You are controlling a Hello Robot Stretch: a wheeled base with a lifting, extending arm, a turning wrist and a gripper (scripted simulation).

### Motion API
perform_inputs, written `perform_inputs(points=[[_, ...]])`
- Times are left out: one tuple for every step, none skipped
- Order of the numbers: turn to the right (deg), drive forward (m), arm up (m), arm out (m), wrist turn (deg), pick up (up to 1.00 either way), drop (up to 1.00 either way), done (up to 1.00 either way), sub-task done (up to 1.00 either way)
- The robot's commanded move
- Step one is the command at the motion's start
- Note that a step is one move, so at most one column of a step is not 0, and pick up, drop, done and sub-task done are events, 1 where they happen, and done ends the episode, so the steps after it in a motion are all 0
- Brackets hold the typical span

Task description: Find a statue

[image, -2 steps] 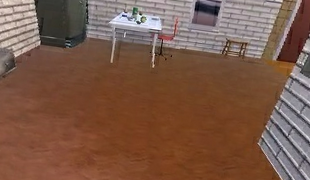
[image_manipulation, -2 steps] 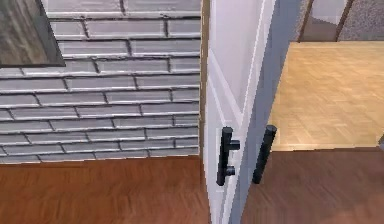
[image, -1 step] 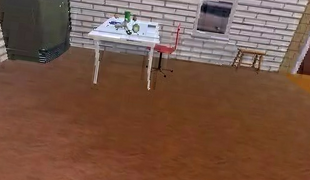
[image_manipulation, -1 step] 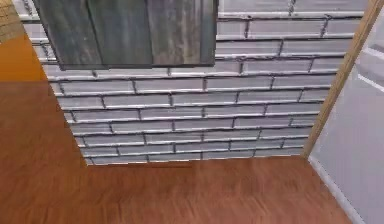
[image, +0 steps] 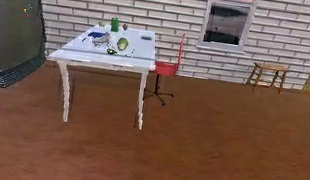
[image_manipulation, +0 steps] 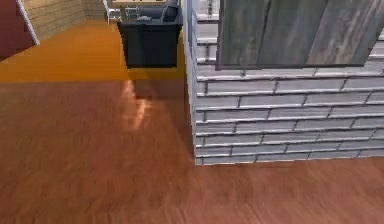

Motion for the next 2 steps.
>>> perform_inputs(points=[[0.0, 1.00, 0.00, 0.00, 0.0, 0.00, 0.00, 0.00, 0.00], [6.0, 0.00, 0.00, 0.00, 0.0, 0.00, 0.00, 0.00, 0.00]])
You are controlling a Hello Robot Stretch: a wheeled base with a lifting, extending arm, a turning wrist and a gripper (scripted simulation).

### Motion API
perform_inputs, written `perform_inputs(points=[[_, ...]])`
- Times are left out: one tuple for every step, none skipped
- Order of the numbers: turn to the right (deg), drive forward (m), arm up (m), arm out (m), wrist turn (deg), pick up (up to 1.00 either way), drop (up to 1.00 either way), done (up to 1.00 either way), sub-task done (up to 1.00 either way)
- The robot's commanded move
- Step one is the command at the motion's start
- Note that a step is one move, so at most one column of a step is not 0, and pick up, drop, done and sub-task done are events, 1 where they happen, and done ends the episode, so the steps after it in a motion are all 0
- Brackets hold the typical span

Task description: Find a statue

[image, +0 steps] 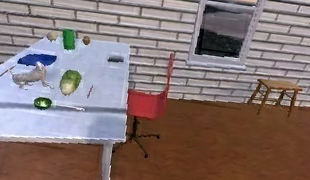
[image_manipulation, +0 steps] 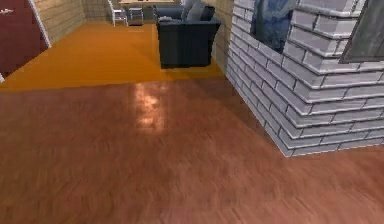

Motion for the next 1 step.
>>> perform_inputs(points=[[0.0, 0.45, 0.00, 0.00, 0.0, 0.00, 0.00, 0.00, 0.00]])
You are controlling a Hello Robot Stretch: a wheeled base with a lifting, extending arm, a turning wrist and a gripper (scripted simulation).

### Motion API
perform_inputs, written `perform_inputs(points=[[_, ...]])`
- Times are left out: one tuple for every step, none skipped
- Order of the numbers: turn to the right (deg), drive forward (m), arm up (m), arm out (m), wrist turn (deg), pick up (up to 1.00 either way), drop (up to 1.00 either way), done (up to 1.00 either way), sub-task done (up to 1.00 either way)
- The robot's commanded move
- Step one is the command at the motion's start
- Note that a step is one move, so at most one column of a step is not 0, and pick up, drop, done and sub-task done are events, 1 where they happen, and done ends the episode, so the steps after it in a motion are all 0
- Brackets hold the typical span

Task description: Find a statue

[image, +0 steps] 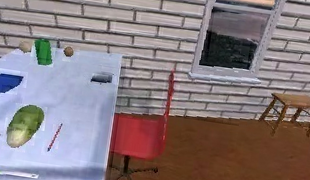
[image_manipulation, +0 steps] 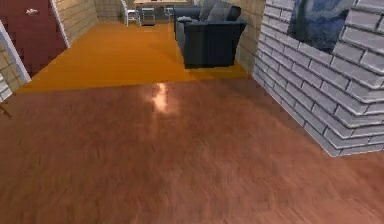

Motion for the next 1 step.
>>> perform_inputs(points=[[-45.0, 0.00, 0.00, 0.00, 0.0, 0.00, 0.00, 0.00, 0.00]])
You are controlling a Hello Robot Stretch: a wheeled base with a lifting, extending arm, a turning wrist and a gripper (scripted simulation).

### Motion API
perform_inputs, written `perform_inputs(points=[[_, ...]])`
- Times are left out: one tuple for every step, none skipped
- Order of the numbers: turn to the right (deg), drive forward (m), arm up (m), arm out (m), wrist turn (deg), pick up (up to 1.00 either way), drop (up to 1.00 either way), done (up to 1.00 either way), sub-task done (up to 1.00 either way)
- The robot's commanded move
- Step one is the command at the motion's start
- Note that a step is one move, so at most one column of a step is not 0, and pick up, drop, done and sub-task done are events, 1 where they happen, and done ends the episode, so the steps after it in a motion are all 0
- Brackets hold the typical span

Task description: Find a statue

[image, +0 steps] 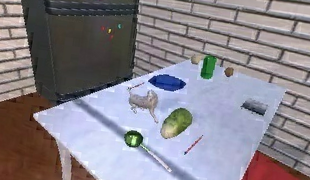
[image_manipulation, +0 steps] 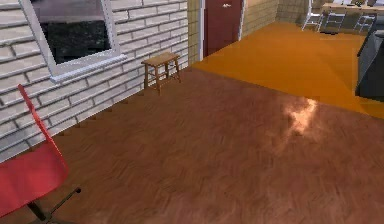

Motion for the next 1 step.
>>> perform_inputs(points=[[0.0, 0.00, 0.00, 0.00, 0.0, 0.00, 0.00, 1.00, 0.00]])
